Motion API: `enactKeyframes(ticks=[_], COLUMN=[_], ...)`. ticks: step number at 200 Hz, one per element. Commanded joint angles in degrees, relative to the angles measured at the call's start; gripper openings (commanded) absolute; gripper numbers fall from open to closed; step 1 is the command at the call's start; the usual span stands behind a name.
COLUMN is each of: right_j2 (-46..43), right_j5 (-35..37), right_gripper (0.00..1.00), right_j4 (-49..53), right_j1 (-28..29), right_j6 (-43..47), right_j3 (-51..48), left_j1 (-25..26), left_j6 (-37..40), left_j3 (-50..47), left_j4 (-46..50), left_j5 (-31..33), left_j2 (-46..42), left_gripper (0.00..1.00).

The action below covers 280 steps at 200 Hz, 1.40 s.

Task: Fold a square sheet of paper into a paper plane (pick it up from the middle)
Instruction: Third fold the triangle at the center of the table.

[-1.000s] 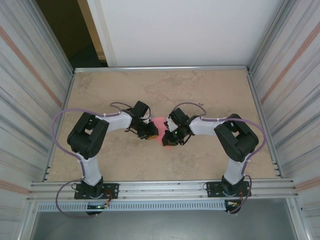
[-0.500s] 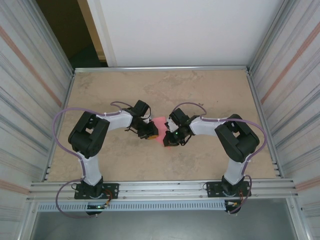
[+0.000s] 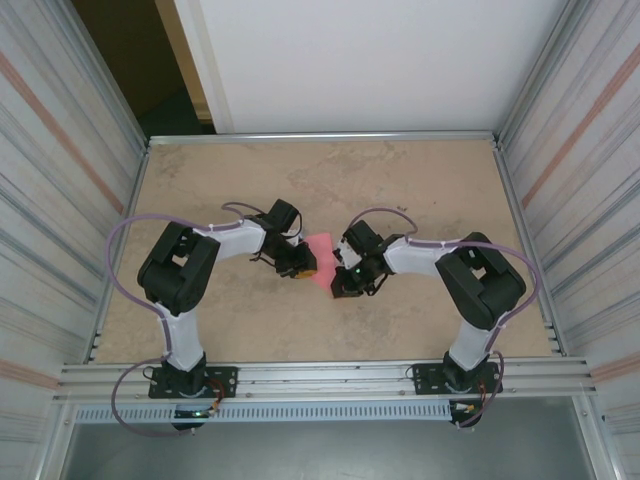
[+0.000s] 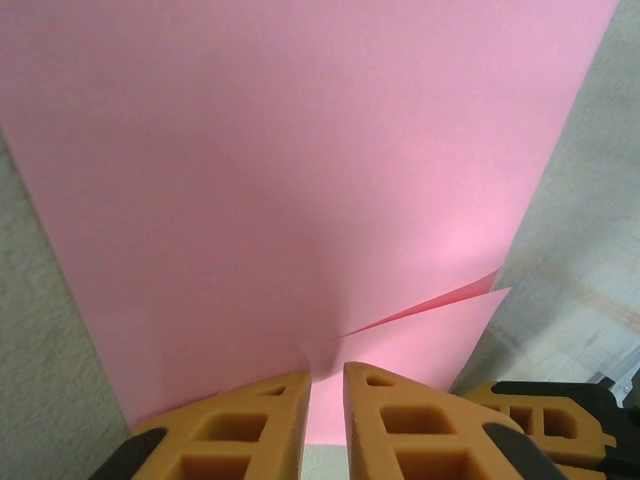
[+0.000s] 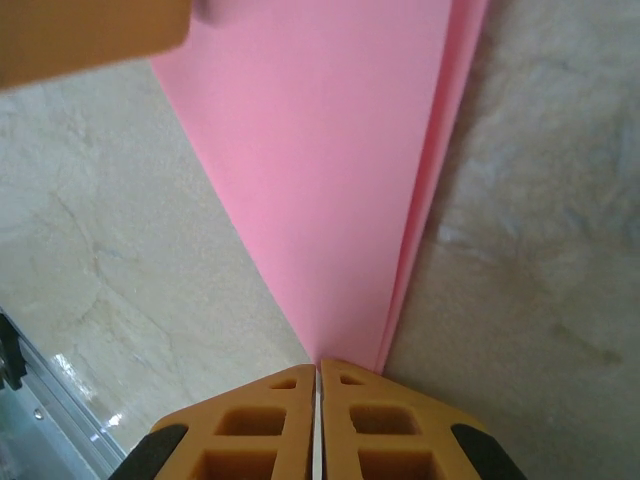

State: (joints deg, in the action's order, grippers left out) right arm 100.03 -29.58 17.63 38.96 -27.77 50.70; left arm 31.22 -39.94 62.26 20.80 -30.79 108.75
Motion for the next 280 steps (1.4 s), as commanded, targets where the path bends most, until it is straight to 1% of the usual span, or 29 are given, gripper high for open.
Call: enactKeyframes(ticks=[1,41,65,81,96,114,143,179,211,246,280], right_j2=[-2.15,-5.61,-10.41,-11.26,-10.08,-7.4,-3.29,0.58,1.54,2.83,3.53], right_j5=[1.19,1.63,2.36,3.04,3.52,5.86,5.95,6.18,6.35,6.65,6.56], right_gripper=[0.09,0.09,0.1,0.1,0.1,0.09,0.06,0.05,0.05,0.04,0.03], right_j4=[5.12,4.48,1.63,0.02,-1.8,-2.98,-5.96,-5.61,-4.92,-3.79,-3.64], right_j1=[-0.51,-0.74,1.74,2.92,3.14,2.92,2.51,1.73,1.52,1.32,1.28], right_j6=[1.69,1.33,0.97,0.46,-0.71,-2.28,-4.11,-4.73,-4.51,-4.65,-5.19], right_j3=[-2.22,-4.76,-3.5,-2.08,-1.23,0.15,2.24,3.97,3.04,1.8,1.17], left_j1=[-0.49,-0.48,-0.46,-0.47,-0.49,-0.42,-0.26,-0.28,-0.23,-0.11,1.4], left_j6=[1.36,1.45,1.53,1.53,1.52,1.51,1.52,1.69,1.96,2.64,2.79], left_j3=[-1.65,-1.52,-1.35,-1.17,-0.92,-0.67,-0.35,0.55,2.13,2.67,0.3], left_j4=[3.33,3.2,3.07,3.04,3.13,3.02,2.84,2.73,2.85,1.03,-3.19], left_j5=[7.05,6.51,6.14,6.03,6.0,5.96,5.64,5.62,5.3,3.87,1.93], left_j2=[4.46,4.61,4.2,3.72,3.42,3.38,3.23,2.78,2.2,-1.53,-6.86], left_gripper=[0.19,0.19,0.19,0.2,0.19,0.19,0.18,0.18,0.16,0.16,0.16])
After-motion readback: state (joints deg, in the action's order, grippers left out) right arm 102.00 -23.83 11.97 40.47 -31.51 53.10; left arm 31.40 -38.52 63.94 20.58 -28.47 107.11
